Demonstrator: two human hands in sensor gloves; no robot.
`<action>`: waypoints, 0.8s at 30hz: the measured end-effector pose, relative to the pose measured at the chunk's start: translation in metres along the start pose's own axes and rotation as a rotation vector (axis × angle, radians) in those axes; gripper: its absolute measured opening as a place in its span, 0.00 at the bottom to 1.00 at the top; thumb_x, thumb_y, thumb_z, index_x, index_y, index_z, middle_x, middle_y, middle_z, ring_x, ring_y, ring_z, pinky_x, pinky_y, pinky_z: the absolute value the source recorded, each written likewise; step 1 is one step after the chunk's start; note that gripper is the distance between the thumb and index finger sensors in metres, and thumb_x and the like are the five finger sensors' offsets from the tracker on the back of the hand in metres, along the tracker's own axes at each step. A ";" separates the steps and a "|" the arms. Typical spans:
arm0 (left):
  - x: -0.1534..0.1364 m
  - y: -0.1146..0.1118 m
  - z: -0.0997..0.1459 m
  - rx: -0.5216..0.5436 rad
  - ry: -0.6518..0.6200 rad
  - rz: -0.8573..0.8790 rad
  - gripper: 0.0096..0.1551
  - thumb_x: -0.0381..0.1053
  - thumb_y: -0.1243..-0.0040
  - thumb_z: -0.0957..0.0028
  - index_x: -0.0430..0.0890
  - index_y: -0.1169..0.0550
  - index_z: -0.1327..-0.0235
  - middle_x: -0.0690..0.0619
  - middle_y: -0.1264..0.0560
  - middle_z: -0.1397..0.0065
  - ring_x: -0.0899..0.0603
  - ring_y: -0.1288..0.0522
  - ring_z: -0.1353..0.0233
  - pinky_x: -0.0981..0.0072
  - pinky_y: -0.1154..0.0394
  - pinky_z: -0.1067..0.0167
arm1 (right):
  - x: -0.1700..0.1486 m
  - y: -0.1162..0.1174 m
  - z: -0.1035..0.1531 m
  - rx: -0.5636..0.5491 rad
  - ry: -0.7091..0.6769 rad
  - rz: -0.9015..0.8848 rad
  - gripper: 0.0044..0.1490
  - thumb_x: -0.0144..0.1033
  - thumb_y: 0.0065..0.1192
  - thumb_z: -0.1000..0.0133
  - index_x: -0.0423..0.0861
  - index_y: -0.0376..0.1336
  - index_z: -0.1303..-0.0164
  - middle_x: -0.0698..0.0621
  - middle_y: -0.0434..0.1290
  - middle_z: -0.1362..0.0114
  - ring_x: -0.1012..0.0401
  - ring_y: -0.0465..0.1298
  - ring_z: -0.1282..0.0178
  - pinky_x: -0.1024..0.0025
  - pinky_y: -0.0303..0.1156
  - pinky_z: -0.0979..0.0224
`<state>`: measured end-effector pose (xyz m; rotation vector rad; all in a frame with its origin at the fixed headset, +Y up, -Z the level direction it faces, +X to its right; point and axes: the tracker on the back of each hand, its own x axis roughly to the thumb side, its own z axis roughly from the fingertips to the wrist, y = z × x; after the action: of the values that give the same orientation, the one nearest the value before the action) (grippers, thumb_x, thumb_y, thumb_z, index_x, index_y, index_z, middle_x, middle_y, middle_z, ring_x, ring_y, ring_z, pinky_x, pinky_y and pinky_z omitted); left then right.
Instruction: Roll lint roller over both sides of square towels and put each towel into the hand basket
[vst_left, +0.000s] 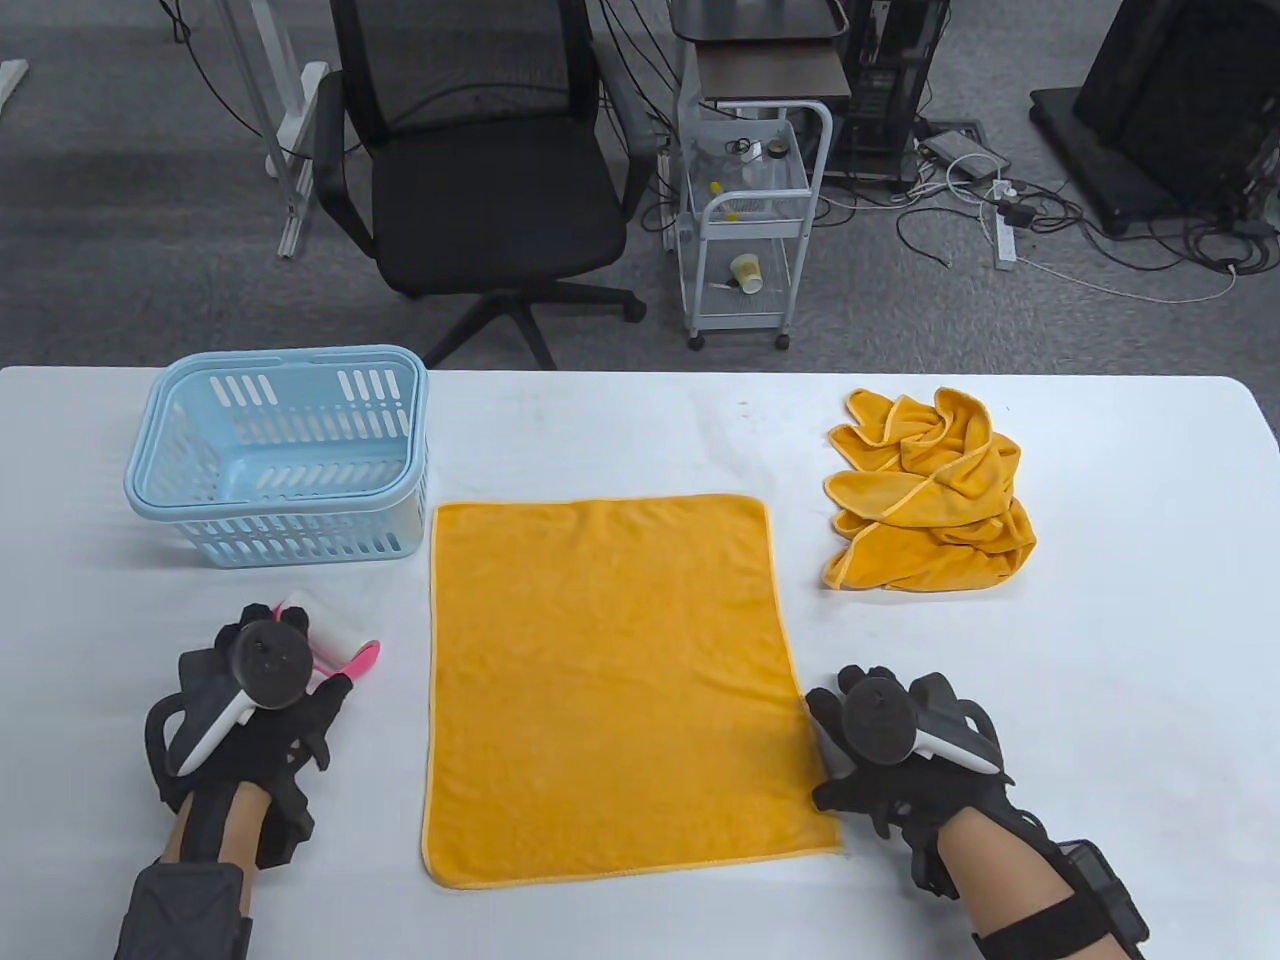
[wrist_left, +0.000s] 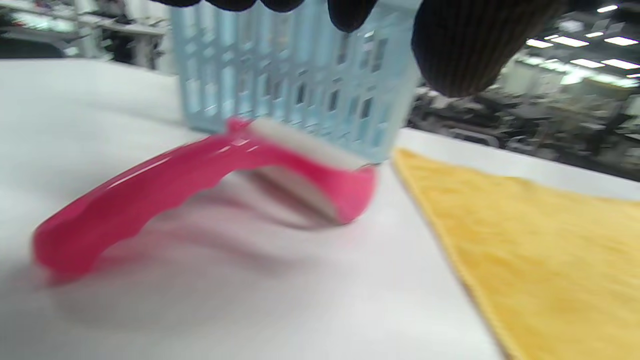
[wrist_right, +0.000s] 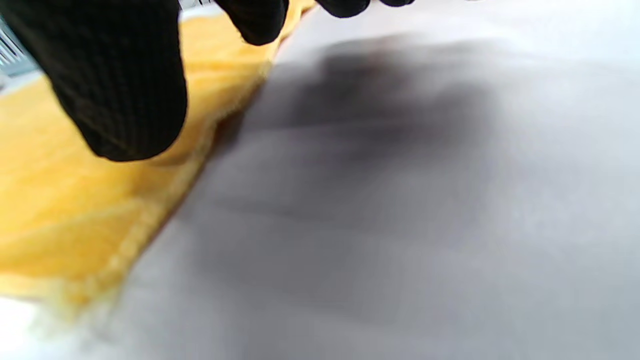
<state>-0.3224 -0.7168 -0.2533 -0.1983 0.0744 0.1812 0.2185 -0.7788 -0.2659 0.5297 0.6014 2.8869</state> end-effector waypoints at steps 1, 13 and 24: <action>0.007 0.001 0.005 0.012 -0.038 -0.014 0.46 0.63 0.39 0.47 0.51 0.46 0.21 0.40 0.56 0.13 0.26 0.52 0.17 0.31 0.47 0.26 | 0.001 -0.003 0.002 -0.015 -0.009 -0.002 0.62 0.59 0.76 0.49 0.48 0.46 0.14 0.35 0.41 0.13 0.33 0.40 0.16 0.26 0.48 0.25; 0.086 -0.068 0.035 -0.393 -0.491 -0.339 0.25 0.62 0.27 0.55 0.63 0.20 0.43 0.55 0.30 0.19 0.38 0.27 0.21 0.33 0.33 0.27 | 0.029 0.001 0.010 0.117 -0.150 0.176 0.40 0.52 0.84 0.52 0.48 0.70 0.33 0.36 0.50 0.13 0.34 0.44 0.15 0.25 0.49 0.25; 0.108 -0.100 0.049 -0.379 -0.542 -0.661 0.31 0.66 0.25 0.62 0.62 0.24 0.44 0.51 0.40 0.16 0.37 0.31 0.20 0.32 0.35 0.26 | 0.051 0.016 0.010 0.090 -0.191 0.344 0.36 0.52 0.84 0.54 0.47 0.71 0.39 0.39 0.50 0.13 0.35 0.44 0.15 0.26 0.49 0.25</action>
<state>-0.1955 -0.7852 -0.1957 -0.5316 -0.5649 -0.4176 0.1739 -0.7794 -0.2352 0.9998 0.6696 3.0791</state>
